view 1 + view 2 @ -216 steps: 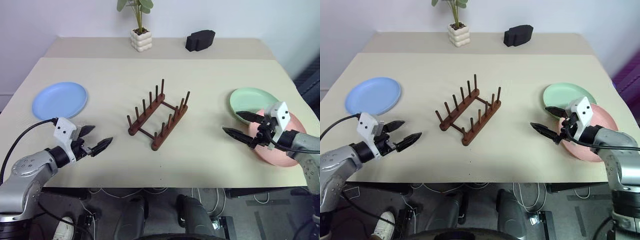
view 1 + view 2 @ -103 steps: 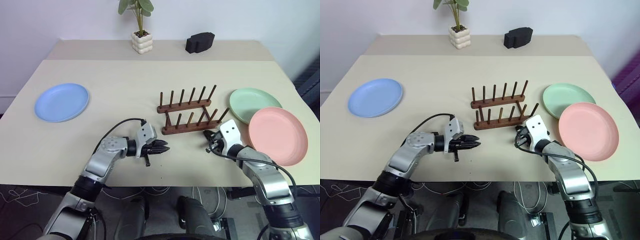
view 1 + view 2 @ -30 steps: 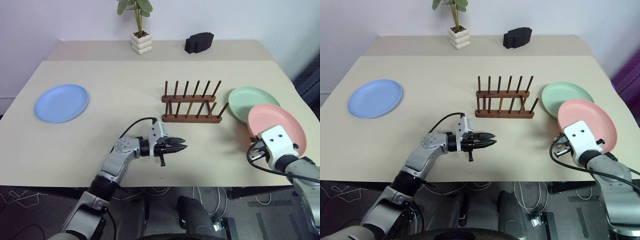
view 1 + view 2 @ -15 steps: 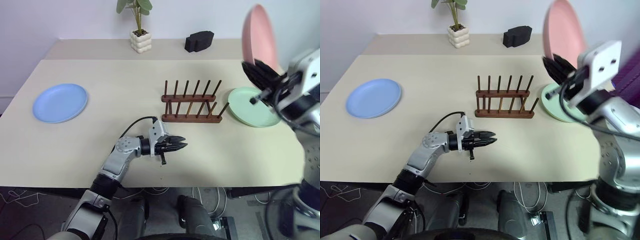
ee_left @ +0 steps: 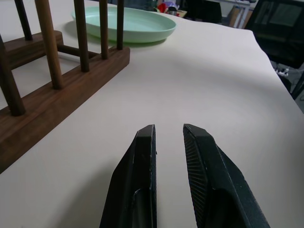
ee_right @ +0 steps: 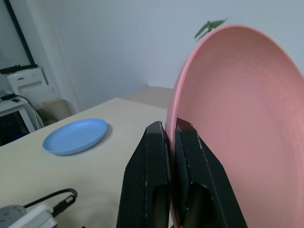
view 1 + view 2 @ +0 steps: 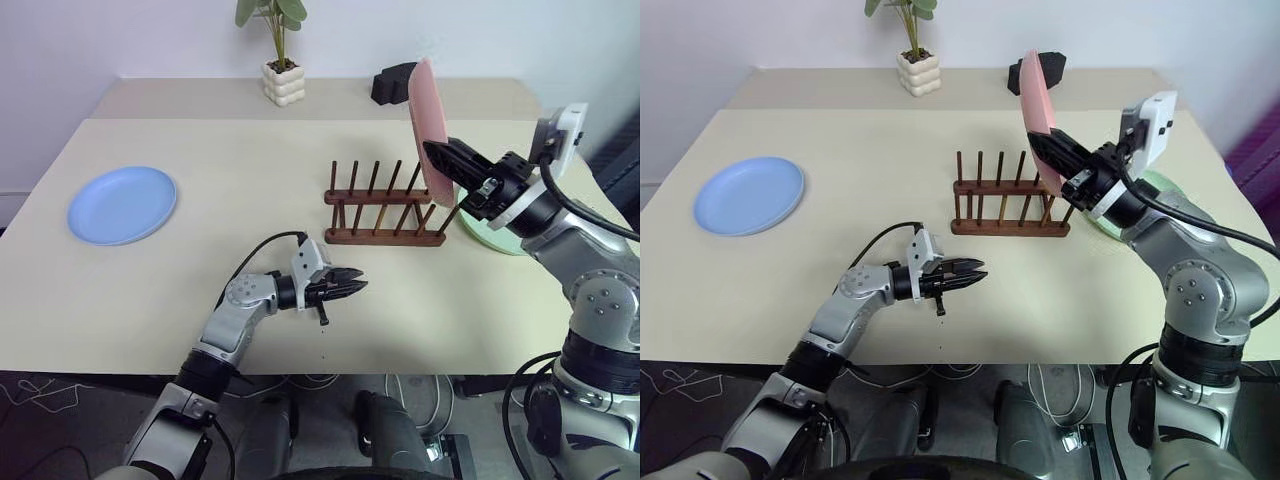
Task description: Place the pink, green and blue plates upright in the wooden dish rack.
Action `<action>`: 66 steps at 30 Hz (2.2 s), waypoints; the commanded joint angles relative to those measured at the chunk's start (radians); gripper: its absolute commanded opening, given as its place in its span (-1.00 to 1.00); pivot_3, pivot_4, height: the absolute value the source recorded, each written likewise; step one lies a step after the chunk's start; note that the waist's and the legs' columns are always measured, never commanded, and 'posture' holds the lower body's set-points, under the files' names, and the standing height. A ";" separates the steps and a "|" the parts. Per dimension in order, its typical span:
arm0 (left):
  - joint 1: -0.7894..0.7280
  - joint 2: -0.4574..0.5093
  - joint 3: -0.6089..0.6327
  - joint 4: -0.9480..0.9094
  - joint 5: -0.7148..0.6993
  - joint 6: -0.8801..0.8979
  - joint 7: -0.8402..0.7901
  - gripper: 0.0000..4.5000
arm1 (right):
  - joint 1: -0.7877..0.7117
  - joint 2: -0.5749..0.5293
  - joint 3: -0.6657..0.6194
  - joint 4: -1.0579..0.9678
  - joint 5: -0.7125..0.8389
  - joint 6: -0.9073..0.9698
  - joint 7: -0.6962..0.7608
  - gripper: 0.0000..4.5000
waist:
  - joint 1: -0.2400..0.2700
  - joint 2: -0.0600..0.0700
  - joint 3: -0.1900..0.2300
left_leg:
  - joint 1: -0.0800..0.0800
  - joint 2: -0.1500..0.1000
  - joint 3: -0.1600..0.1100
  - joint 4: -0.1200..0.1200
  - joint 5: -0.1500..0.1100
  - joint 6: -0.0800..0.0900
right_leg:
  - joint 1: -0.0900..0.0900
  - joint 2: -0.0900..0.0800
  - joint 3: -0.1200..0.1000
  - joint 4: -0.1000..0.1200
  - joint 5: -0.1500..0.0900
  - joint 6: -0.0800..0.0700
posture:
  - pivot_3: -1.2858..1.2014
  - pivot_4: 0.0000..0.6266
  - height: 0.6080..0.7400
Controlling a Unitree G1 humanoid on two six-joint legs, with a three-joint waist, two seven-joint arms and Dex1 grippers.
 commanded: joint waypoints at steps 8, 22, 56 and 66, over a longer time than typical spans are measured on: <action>0.012 0.005 0.028 -0.054 -0.014 -0.002 0.011 -0.59 | 0.004 0.001 0.000 0.121 -0.004 -0.094 0.047 -0.98 | 0.000 0.000 0.000 | 0.000 0.000 0.000 0.000 0.000 0.000 | 0.000 0.000 0.000 0.000 0.000 0.000 | 0.03 -0.52 0.96; 0.010 0.005 0.033 -0.057 -0.017 0.008 0.018 -0.59 | 0.019 0.010 -0.010 0.181 -0.013 -0.150 0.029 0.97 | 0.000 0.000 0.000 | 0.000 0.000 0.000 0.000 0.000 0.000 | 0.000 0.000 0.000 0.000 0.000 0.000 | 0.03 -0.52 0.96; 0.025 -0.005 0.035 -0.070 -0.017 0.025 0.025 -0.59 | 0.149 -0.145 -0.227 0.160 -0.094 -0.257 -0.107 0.97 | 0.002 0.001 0.000 | 0.000 0.000 0.000 0.000 0.000 0.000 | 0.000 0.000 0.000 0.000 0.000 0.000 | 0.03 -0.52 0.96; 0.013 0.000 0.031 -0.054 -0.012 0.006 0.009 -0.59 | 0.428 -0.384 0.030 0.283 -0.535 -0.446 0.047 0.97 | -0.007 0.002 -0.001 | 0.001 0.000 0.002 0.000 0.000 0.000 | 0.000 0.001 0.001 0.000 0.000 0.000 | 0.03 -0.52 0.96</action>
